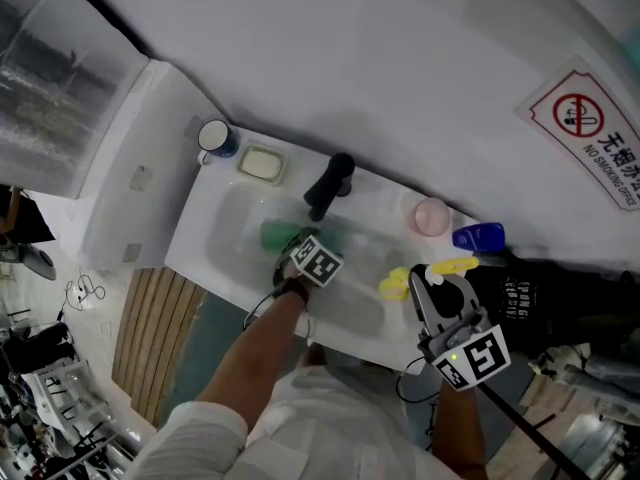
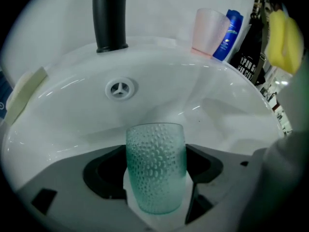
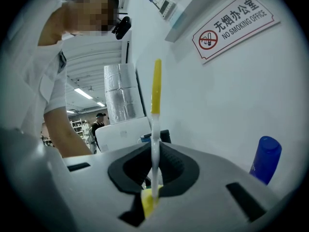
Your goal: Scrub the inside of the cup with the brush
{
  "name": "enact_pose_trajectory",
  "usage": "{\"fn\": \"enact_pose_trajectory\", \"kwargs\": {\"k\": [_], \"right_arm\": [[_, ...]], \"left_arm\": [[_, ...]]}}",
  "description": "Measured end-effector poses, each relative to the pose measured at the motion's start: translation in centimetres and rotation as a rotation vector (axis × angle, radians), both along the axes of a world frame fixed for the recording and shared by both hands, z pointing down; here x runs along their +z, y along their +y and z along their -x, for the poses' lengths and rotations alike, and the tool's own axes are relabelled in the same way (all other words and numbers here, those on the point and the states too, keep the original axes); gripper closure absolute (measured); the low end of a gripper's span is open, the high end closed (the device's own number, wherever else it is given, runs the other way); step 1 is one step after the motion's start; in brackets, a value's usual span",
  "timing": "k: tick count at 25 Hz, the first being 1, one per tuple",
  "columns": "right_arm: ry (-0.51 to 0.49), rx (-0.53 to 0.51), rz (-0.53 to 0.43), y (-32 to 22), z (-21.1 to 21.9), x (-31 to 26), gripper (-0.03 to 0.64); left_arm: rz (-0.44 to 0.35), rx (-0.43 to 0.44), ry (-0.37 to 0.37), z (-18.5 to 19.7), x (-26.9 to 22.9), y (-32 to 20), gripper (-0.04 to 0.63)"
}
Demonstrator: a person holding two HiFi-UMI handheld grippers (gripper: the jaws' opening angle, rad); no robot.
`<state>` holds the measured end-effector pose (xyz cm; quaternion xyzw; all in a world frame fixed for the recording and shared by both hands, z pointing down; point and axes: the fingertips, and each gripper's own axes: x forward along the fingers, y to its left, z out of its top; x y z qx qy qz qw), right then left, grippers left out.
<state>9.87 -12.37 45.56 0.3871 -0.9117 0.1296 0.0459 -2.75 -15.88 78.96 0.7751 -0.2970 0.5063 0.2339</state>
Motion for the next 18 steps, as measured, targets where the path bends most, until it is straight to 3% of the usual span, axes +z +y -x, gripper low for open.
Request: {"fn": "enact_pose_trajectory", "kwargs": {"k": [3,8,14,18], "right_arm": [[-0.001,0.021,-0.006,0.0,-0.5,-0.3,0.595],[-0.013,0.049,-0.042,-0.2,-0.7,-2.3,0.595],[-0.036,0.075,-0.118,-0.5,-0.3,-6.5,0.595],[-0.042,0.084,-0.191,-0.1,0.5,-10.3,0.595]], "left_arm": [[-0.017,0.028,0.051,-1.1,-1.2,0.3,0.247],[-0.09,0.039,0.198,-3.2,-5.4,0.4,0.247],[-0.204,0.047,0.451,-5.9,-13.8,0.7,0.247],[-0.318,0.122,0.611,-7.6,-20.1,1.7,0.247]]}}
